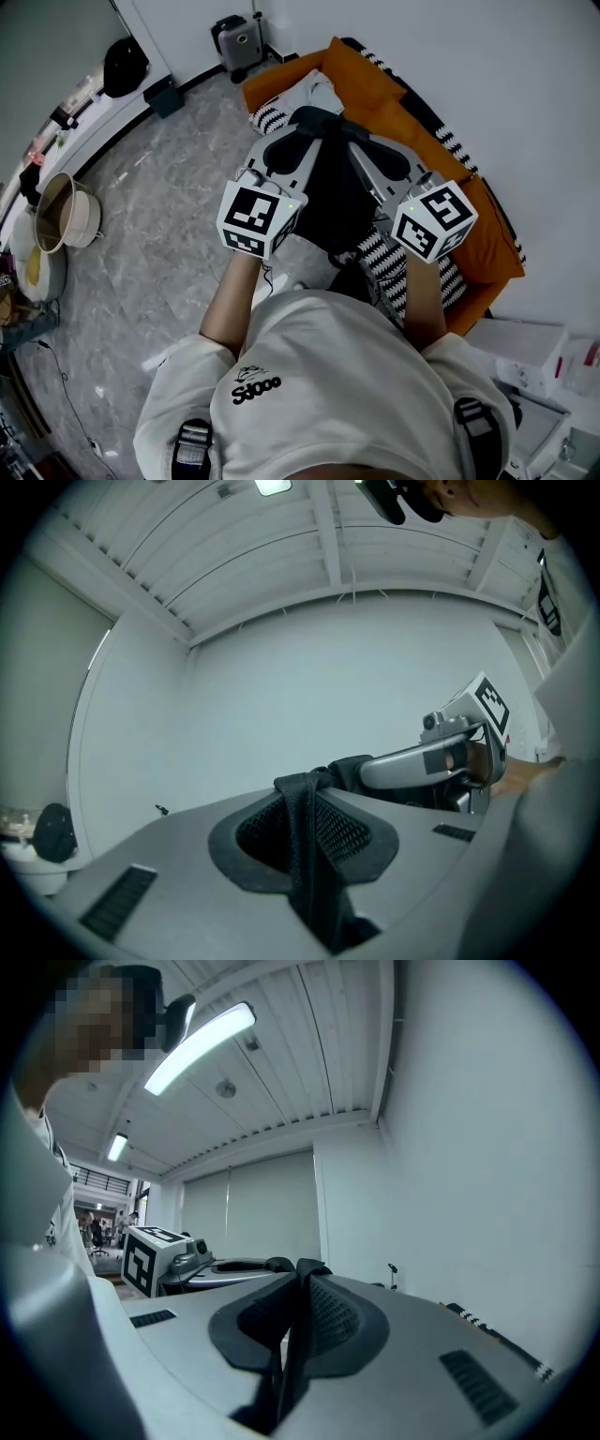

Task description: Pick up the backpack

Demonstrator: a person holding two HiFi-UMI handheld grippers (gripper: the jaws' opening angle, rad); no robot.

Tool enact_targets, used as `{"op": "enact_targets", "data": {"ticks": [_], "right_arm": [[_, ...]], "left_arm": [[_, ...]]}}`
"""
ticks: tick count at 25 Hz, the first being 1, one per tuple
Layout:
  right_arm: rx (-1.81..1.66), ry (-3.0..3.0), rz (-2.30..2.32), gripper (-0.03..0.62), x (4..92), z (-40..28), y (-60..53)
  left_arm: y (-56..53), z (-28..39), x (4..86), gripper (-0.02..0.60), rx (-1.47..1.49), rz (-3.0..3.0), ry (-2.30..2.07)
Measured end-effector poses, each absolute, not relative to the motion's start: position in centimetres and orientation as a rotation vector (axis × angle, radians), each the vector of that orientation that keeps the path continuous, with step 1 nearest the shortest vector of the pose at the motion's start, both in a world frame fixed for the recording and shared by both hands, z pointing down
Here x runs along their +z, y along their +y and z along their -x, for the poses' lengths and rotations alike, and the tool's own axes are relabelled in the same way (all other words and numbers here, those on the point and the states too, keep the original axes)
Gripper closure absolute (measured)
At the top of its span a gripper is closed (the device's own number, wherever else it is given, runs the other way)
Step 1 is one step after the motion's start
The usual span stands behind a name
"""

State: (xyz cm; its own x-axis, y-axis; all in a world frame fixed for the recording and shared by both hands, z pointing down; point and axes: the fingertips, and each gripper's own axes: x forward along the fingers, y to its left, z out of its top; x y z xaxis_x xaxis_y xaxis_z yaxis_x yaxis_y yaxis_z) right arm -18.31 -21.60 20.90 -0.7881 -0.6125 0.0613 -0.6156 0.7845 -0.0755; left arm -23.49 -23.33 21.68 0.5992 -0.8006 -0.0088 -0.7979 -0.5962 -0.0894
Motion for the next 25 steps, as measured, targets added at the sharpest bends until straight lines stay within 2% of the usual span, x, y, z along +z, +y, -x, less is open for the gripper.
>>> {"op": "enact_targets", "data": {"ticks": [25], "right_arm": [[-0.003, -2.891, -0.968, 0.542, 20.2, 18.8, -18.3]], "left_arm": [[-19.8, 23.2, 20.6, 0.508, -0.123, 2.679, 1.355]]}}
